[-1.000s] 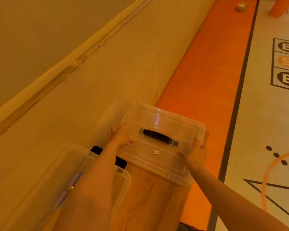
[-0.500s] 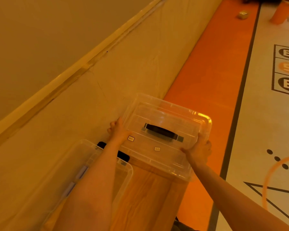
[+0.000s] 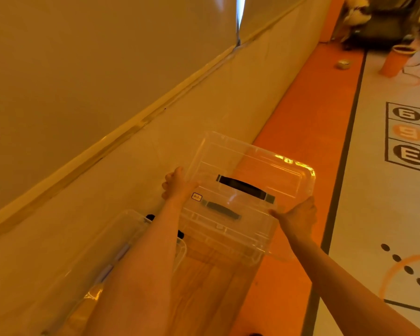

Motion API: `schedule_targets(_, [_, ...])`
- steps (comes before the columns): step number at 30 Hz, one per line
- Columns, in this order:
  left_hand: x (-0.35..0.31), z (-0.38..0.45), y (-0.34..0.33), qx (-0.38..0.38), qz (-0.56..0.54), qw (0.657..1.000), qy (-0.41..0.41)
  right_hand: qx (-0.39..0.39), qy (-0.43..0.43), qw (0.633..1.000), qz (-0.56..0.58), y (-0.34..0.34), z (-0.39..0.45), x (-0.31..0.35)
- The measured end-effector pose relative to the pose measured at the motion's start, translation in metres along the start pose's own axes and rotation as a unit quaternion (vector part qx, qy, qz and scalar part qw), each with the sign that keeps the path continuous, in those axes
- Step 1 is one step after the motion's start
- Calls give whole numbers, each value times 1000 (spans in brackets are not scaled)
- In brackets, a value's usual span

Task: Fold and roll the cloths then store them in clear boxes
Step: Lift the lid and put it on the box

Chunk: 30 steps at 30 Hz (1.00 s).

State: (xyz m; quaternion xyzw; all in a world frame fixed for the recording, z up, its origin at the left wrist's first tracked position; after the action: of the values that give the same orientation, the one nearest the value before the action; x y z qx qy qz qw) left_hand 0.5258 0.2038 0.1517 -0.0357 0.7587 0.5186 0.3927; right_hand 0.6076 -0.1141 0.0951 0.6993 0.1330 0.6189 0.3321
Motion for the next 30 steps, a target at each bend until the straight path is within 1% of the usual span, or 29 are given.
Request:
schedule_targets(4, [-1,-17,23,-50,-14,999,17,45,3,999,27,0,8,17])
schedule_targets(8, [22,-40,43,-104,-39,992,66,109,31,993,35,-12,13,33])
schedule_targets(12, [54,-73,58,-159,-61,977,131,167,74,983,18,-23,4,48])
schedule_targets(15, [82,-100,70,-190,-83,962,178,198,123,972,-33,-29,-13,61])
schedule_targets(17, [106,-120,81,-213,-106,949,207,232,152,959,-59,-33,-31,71])
schedule_targets(24, [183,-204,142,-298,-149,904,269,339,216,915,-45,-50,-128,101])
schedule_targets(26, [207,-230,163,-319,-138,892,288,360,229,903,-45,-49,-162,107])
schedule_targets(30, [252,-277,203,-365,-139,867,309,377,285,876,-99,-51,-234,113])
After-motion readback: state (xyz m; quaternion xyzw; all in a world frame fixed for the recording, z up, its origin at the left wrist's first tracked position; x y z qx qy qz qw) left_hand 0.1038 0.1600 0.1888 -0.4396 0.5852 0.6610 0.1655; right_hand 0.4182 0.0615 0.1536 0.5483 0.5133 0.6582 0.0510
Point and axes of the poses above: each hand's wrist, its own z-axis towards the middle knuckle, its own y-axis out of the back of the hand, x = y × z, the point moved 5 cm from there along z, towards the middle knuckle, and after that the axes turned 8 degrees about -x, right-handed, at the moved point
